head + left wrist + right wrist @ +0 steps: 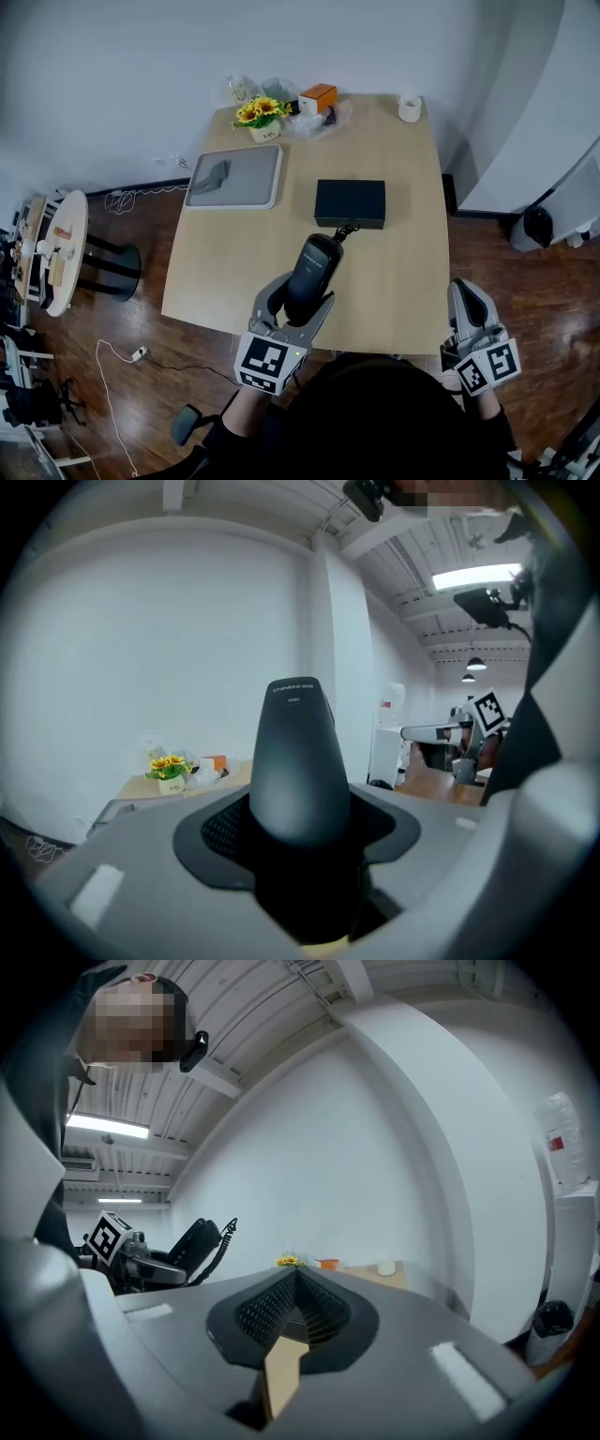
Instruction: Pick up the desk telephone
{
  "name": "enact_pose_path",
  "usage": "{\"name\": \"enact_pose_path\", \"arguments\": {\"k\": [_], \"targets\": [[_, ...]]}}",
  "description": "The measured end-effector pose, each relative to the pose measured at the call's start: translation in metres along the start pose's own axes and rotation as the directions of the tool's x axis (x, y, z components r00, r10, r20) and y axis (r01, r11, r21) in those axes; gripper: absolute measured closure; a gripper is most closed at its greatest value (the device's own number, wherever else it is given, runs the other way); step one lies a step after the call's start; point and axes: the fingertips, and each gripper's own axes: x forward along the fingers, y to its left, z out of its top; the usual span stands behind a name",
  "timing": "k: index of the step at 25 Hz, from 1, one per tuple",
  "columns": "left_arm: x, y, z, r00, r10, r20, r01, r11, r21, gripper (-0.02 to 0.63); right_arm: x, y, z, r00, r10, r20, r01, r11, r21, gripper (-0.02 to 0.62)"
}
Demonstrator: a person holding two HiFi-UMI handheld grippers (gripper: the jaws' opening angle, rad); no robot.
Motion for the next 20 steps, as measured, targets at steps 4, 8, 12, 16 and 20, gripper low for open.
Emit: {"name": "enact_pose_path", "arguments": {"k": [4,8,12,16,20], "targets": [[0.003,0.001,-0.012,1.000,-0.001,-0.024,0.000,0.999,-0.044,0.344,-0.002,-0.001,-0.001,1.000,0.001,-0.003,-0.001,1.000,0.003,0.595],[0.005,0.001,-0.013,1.000,0.002,-0.028,-0.002,0.999,-0.033,0.342,-0.005,-0.002,-0.001,1.000,-0.006,-0.002,0.006,1.000,0.000,0.595],[0.005,0.001,-0.014,0.999,0.012,-0.033,-0.013,1.000,-0.013,0.344,-0.009,-0.002,-0.001,1.000,-0.013,0.001,0.013,1.000,-0.027,0.595],[0.004,0.002,-0.012,0.999,0.018,-0.029,-0.018,1.000,-0.003,0.344,-0.010,-0.003,0.000,1.000,-0.018,0.008,0.018,0.999,-0.034,0.595],[0.004,0.001,-0.011,0.999,0.017,-0.032,-0.017,1.000,-0.001,0.344,-0.012,-0.004,0.001,1.000,-0.022,0.009,0.023,0.999,-0.031,0.595]]}}
